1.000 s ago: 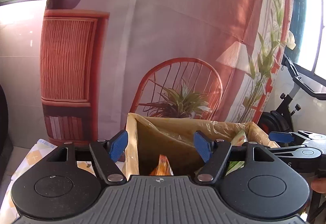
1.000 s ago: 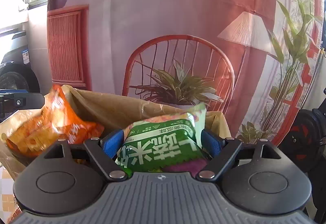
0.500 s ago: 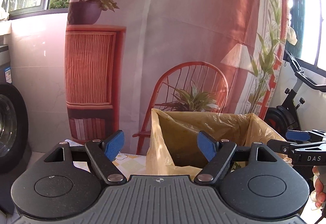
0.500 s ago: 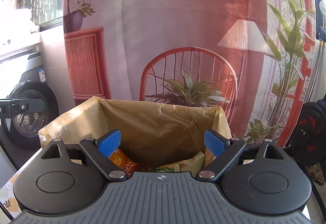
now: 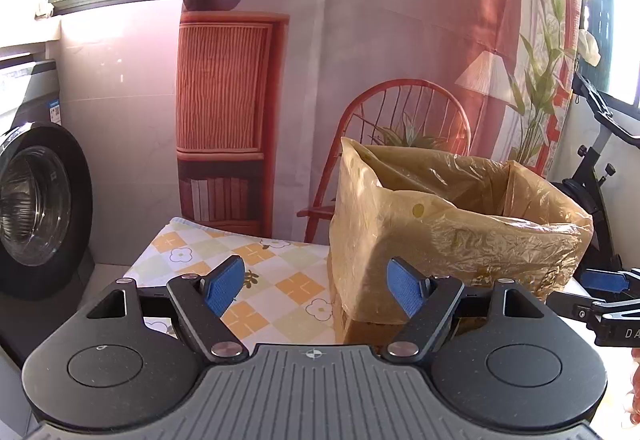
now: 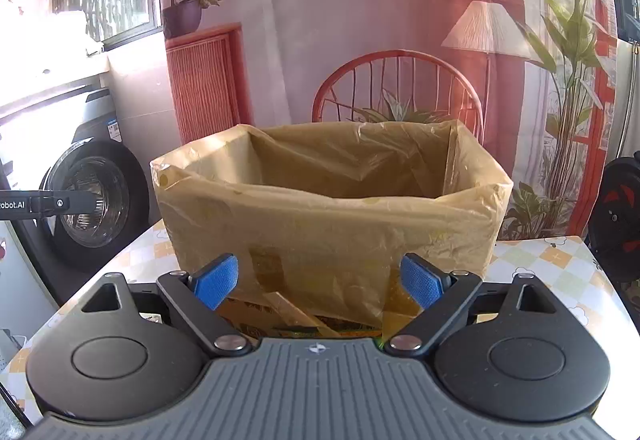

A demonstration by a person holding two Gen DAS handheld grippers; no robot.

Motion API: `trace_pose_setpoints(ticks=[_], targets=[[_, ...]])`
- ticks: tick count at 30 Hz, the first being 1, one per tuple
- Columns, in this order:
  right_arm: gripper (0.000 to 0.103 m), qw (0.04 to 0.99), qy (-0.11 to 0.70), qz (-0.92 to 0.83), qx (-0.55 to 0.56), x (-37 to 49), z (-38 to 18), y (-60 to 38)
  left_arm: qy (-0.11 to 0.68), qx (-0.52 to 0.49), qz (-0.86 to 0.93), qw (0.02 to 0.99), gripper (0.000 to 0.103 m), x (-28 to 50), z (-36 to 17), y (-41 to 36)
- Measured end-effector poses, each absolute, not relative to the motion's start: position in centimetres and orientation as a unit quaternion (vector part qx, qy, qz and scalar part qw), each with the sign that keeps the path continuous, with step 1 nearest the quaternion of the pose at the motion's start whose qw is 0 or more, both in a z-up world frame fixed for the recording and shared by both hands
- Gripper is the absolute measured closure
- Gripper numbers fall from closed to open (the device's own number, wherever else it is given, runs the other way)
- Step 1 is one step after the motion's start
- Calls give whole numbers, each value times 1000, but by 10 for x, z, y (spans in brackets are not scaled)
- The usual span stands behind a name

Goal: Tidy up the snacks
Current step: 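Withdraw both open grippers from the box back toward the snack pile, then grasp the square pastry package with the left gripper while the right gripper grasps the green-and-red snack bag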

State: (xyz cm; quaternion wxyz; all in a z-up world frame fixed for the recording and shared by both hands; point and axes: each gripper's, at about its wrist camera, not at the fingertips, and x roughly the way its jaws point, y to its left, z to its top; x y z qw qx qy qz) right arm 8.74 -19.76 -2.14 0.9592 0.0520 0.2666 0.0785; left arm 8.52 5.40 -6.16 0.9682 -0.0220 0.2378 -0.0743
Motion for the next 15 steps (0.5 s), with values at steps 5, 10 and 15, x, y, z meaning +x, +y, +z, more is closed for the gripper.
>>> trace_pose_setpoints(ticks=[5, 10, 15], targets=[[14, 955, 285, 69, 35, 71, -47, -182, 261, -28, -74, 962, 23, 80, -84, 52], [14, 945, 317, 63, 55, 70, -72, -174, 279, -26, -68, 957, 23, 76, -104, 53], [13, 938, 337, 52, 56, 82, -92, -164, 294, -31, -62, 953, 23, 72, -118, 60]])
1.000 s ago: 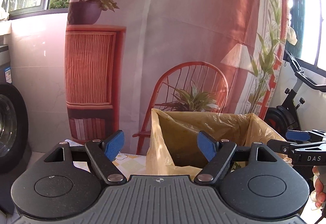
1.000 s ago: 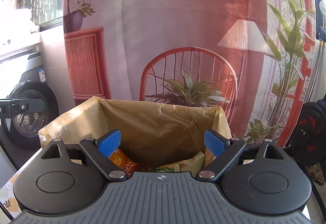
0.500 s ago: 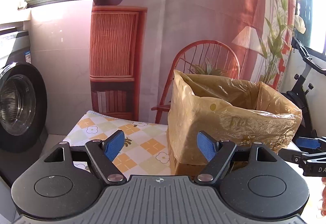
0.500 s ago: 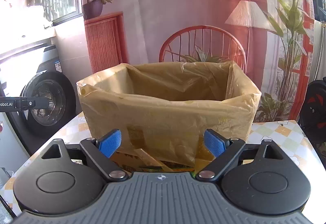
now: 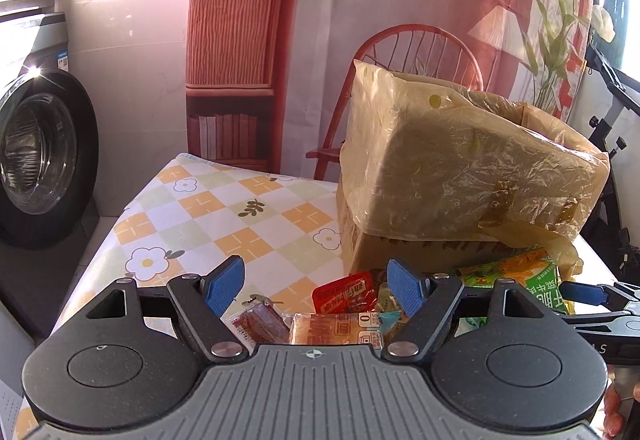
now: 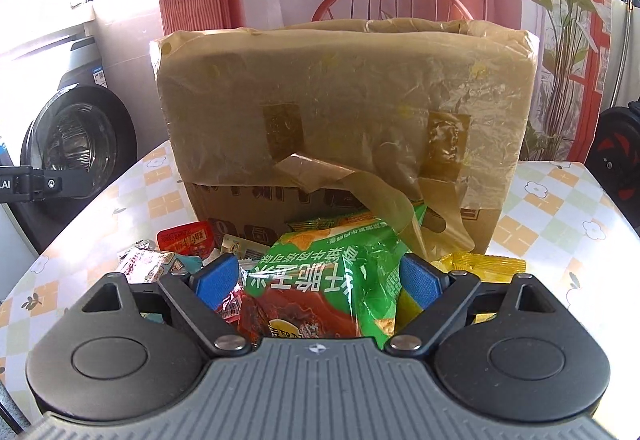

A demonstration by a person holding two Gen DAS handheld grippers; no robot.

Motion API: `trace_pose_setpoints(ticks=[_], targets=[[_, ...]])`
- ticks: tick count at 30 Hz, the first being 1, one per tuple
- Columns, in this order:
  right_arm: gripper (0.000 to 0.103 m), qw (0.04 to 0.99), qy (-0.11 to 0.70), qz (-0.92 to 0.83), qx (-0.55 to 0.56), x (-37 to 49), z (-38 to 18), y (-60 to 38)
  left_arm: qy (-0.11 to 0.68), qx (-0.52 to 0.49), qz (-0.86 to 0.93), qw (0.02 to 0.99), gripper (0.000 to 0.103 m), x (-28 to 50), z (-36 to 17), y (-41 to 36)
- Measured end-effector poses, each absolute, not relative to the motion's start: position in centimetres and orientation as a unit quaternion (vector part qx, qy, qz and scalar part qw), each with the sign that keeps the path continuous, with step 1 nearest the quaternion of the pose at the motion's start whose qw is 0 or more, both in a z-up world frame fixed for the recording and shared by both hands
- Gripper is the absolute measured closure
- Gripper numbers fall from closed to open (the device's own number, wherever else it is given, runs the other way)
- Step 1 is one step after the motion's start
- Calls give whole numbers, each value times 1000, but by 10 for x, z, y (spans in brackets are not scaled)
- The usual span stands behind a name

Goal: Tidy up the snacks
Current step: 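Grasp the square pastry package with the left gripper while the right gripper grasps the green-and-red snack bag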

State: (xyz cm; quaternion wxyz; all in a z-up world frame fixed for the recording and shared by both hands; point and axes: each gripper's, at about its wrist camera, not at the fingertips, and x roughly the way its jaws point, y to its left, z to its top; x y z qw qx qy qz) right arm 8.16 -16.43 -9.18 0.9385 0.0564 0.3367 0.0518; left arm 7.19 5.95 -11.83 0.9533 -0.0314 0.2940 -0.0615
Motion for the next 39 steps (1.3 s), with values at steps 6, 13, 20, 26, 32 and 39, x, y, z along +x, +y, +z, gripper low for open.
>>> trace_pose_setpoints(ticks=[6, 13, 20, 26, 32, 39], targets=[[4, 933, 357, 23, 43, 103, -110, -153, 326, -34, -70, 942, 22, 72, -135, 63], [3, 934, 355, 24, 15, 100, -118, -148, 352, -28, -95, 931, 21, 79, -159, 58], [15, 942, 333, 45, -20, 78, -120, -144, 372, -30, -94, 923, 21, 92, -181, 50], [19, 944, 324, 63, 6, 66, -117, -151, 382, -19, -93, 919, 16, 99, -197, 41], [20, 945, 319, 75, 8, 59, -114, -153, 393, -22, -76, 916, 17, 108, -211, 37], [20, 944, 319, 79, 12, 58, -114, -157, 391, -21, -61, 918, 29, 97, -208, 44]])
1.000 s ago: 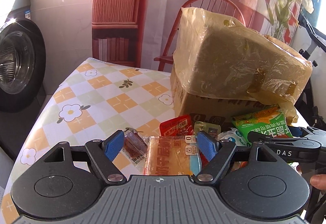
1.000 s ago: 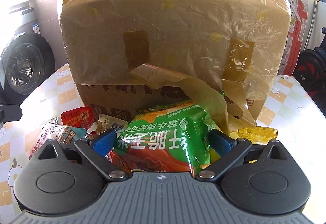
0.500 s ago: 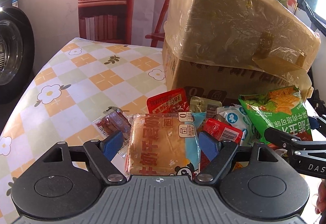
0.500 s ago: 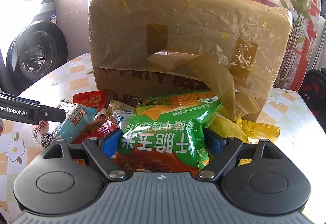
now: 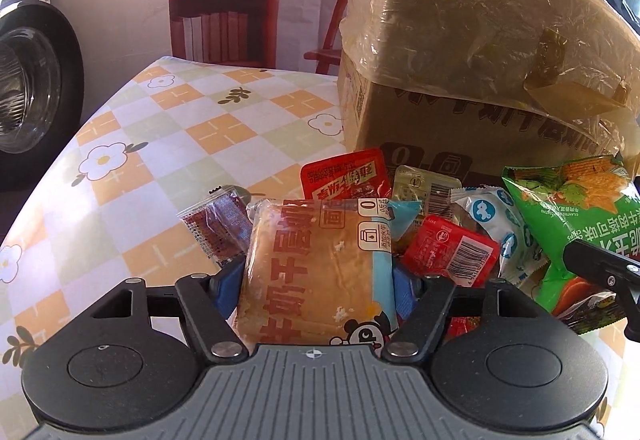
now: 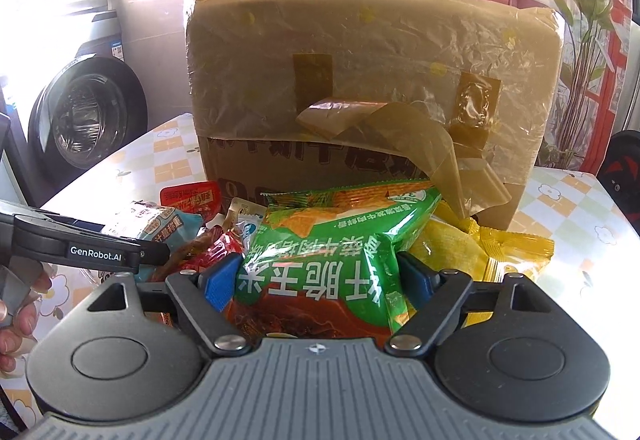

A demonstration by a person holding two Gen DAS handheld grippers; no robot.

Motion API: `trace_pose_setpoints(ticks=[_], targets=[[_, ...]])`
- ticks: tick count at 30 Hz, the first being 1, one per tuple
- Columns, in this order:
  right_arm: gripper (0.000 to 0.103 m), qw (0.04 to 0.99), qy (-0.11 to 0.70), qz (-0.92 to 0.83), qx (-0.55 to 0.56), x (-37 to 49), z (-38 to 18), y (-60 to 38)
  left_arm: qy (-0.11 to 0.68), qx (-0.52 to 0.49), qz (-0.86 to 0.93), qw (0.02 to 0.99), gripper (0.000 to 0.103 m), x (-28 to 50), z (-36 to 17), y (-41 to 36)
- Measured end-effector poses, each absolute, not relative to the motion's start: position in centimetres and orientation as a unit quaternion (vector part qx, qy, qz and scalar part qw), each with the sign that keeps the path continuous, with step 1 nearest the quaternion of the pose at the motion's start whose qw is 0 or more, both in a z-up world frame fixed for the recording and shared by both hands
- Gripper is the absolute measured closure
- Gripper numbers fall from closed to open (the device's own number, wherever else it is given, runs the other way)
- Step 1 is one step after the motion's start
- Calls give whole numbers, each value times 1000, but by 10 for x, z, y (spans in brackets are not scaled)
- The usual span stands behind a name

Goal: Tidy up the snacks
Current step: 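Grasp the square pastry package with the left gripper while the right gripper grasps the green-and-red snack bag, then carry both packages over the box and open both grippers to release them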

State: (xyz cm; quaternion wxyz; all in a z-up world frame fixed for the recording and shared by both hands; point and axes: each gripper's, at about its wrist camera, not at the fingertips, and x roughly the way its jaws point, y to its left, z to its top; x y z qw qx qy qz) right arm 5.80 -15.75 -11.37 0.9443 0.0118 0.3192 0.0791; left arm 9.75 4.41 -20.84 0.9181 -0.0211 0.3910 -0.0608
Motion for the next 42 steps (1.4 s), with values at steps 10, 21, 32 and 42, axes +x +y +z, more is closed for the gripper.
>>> trace_pose_setpoints(ticks=[10, 21, 32, 42], targets=[[20, 946, 310, 91, 12, 54, -106, -155, 351, -17, -47, 935, 30, 68, -180, 53], [21, 948, 287, 131, 28, 52, -89, -159, 317, -13, -45, 947, 30, 52, -155, 51], [21, 950, 268, 155, 48, 49, -76, -165, 283, -21, -28, 959, 30, 40, -129, 58], [21, 957, 222, 181, 50, 48, -45, -158, 233, -38, -14, 972, 30, 29, -90, 69]])
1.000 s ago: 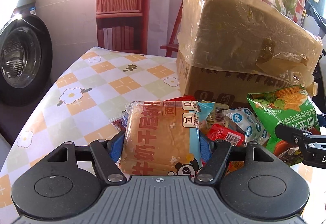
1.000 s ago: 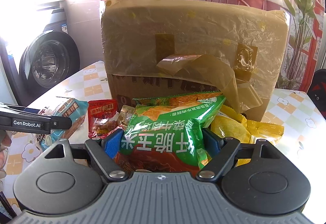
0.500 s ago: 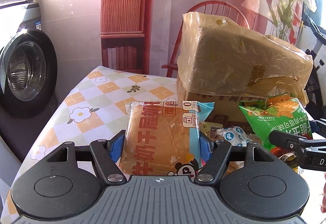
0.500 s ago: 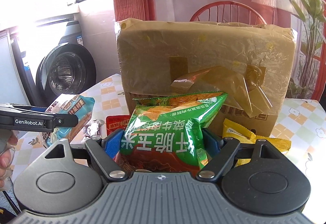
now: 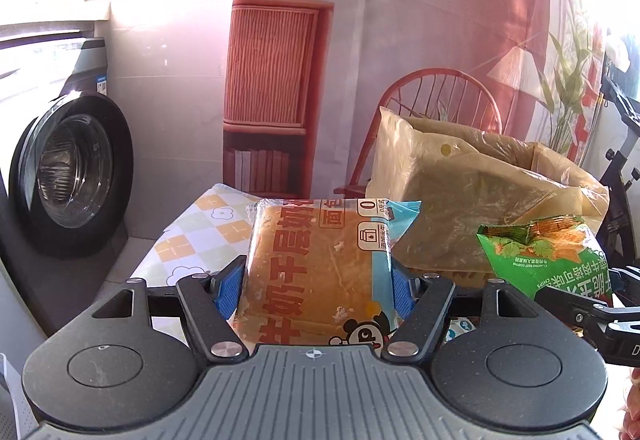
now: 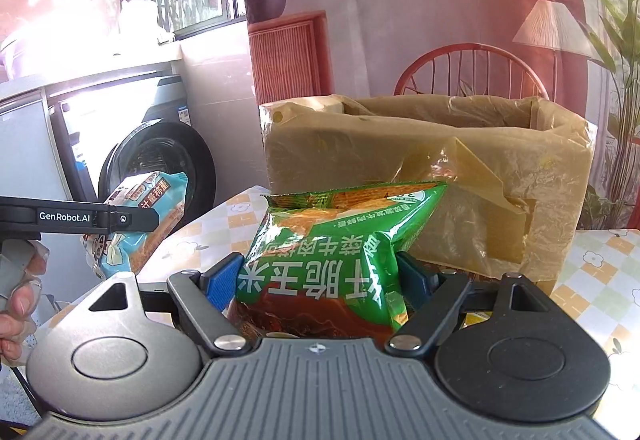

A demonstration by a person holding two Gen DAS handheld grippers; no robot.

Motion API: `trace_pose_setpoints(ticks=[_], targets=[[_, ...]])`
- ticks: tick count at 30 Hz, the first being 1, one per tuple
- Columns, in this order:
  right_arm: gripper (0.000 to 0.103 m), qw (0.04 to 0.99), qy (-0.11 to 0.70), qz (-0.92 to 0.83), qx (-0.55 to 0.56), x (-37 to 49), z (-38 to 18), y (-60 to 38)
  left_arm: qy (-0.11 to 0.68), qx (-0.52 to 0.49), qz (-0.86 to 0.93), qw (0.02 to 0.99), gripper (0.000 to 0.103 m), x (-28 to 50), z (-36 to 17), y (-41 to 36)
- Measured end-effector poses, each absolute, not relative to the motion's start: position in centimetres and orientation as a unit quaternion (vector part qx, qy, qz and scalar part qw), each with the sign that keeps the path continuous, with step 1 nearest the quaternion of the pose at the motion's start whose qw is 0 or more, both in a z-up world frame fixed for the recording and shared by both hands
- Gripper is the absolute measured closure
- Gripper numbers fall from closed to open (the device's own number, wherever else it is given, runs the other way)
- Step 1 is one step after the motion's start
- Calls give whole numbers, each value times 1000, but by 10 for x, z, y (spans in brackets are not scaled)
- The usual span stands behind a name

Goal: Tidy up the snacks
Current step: 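Carry both packages over the box and open both grippers to release them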

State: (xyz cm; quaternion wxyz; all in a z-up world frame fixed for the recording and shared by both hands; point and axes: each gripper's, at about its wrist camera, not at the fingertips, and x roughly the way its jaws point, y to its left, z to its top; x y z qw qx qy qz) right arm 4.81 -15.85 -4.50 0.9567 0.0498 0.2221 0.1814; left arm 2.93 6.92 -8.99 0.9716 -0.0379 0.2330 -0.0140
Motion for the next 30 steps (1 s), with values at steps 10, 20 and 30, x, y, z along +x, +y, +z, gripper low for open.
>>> trace_pose_setpoints(ticks=[10, 20, 30], targets=[[22, 962, 175, 200, 61, 56, -7, -161, 192, -33, -21, 981, 30, 32, -58, 67], [22, 976, 112, 186, 14, 91, 34, -171, 169, -19, -59, 984, 30, 66, -33, 46], [22, 988, 132, 84, 17, 190, 40, -219, 160, -11, -128, 979, 30, 161, -10, -24]])
